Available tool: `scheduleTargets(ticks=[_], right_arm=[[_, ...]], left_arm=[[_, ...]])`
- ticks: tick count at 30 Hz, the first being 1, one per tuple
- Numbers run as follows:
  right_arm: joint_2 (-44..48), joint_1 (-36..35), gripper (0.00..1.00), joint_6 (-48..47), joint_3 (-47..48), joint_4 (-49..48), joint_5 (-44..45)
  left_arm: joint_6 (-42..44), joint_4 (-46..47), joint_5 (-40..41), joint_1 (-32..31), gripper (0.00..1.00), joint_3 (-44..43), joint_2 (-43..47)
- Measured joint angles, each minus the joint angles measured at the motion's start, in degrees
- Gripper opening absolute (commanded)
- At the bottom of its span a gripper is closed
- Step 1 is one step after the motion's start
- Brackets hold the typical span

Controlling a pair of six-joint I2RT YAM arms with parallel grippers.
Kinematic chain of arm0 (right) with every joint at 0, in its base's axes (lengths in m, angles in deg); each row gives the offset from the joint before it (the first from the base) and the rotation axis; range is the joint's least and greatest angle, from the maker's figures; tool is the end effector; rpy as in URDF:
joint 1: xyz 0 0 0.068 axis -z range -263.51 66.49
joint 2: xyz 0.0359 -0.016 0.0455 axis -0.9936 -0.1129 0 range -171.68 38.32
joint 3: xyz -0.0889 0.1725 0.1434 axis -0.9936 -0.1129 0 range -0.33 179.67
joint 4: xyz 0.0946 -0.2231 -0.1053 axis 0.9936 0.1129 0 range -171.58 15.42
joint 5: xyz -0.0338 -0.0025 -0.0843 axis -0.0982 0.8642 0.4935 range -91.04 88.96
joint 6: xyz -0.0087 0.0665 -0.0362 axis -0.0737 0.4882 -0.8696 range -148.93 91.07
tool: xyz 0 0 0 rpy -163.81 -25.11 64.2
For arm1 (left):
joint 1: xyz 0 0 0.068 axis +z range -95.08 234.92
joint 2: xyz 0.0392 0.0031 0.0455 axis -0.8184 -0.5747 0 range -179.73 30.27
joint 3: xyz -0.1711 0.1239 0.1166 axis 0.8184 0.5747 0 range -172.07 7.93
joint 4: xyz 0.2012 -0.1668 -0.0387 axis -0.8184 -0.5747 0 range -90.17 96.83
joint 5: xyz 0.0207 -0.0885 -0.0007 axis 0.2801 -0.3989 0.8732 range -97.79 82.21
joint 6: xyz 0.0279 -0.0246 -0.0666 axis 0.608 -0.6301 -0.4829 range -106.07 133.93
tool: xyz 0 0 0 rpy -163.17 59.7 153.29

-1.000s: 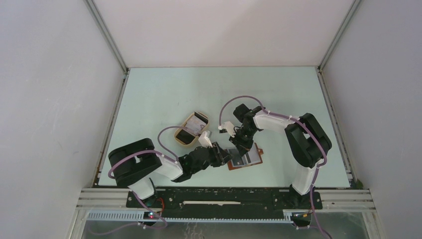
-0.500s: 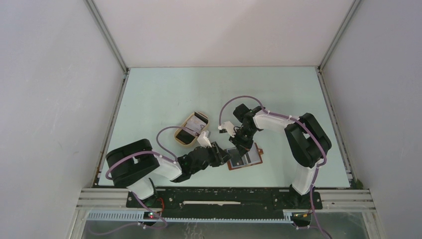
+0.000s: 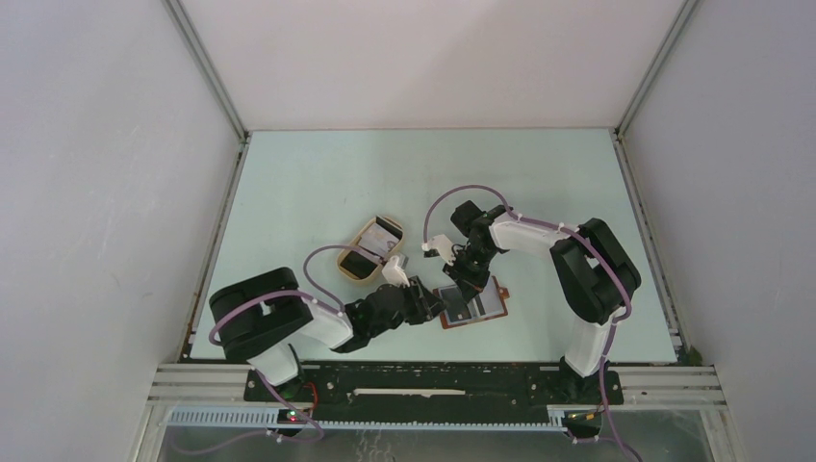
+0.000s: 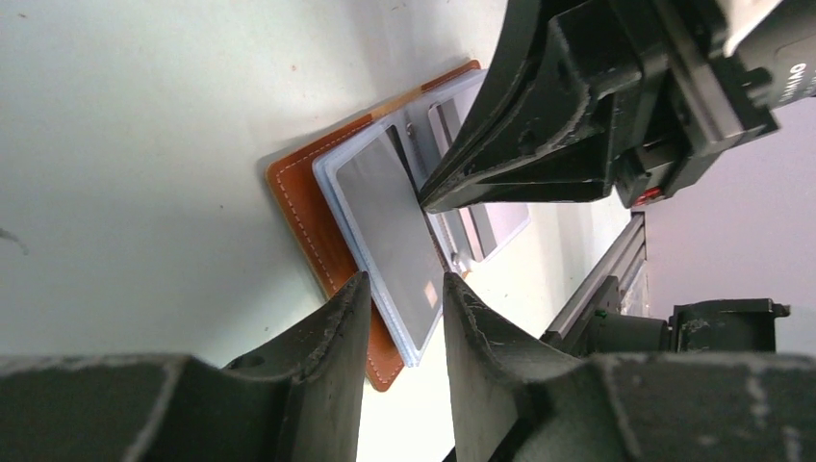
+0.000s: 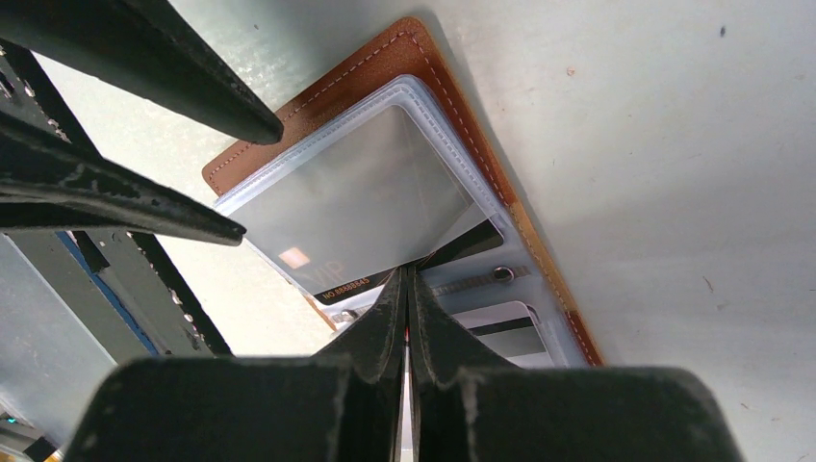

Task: Put the credit cards into the card holder
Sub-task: Turn over the card slot in the card holder.

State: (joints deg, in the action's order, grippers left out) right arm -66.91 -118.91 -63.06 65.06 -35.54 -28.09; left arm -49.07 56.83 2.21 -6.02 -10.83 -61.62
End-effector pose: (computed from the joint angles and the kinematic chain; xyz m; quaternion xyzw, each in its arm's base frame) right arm 0.2430 0.2087 0.0927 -0.5609 0.7934 0.2341 0.0323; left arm 0.1474 -0.2425 0.0707 -0.0629 0.8304 -0.4503 0.3221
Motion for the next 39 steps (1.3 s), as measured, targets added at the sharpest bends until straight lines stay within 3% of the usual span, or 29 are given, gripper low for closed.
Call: scheduleTargets(ticks=[39], right_arm=[[0.0,0.0,0.07,0.0,0.0,0.0,0.0]], left_arm=[[0.0,0.1,-1.4,0.0,0.31,-0.1,-1.5]])
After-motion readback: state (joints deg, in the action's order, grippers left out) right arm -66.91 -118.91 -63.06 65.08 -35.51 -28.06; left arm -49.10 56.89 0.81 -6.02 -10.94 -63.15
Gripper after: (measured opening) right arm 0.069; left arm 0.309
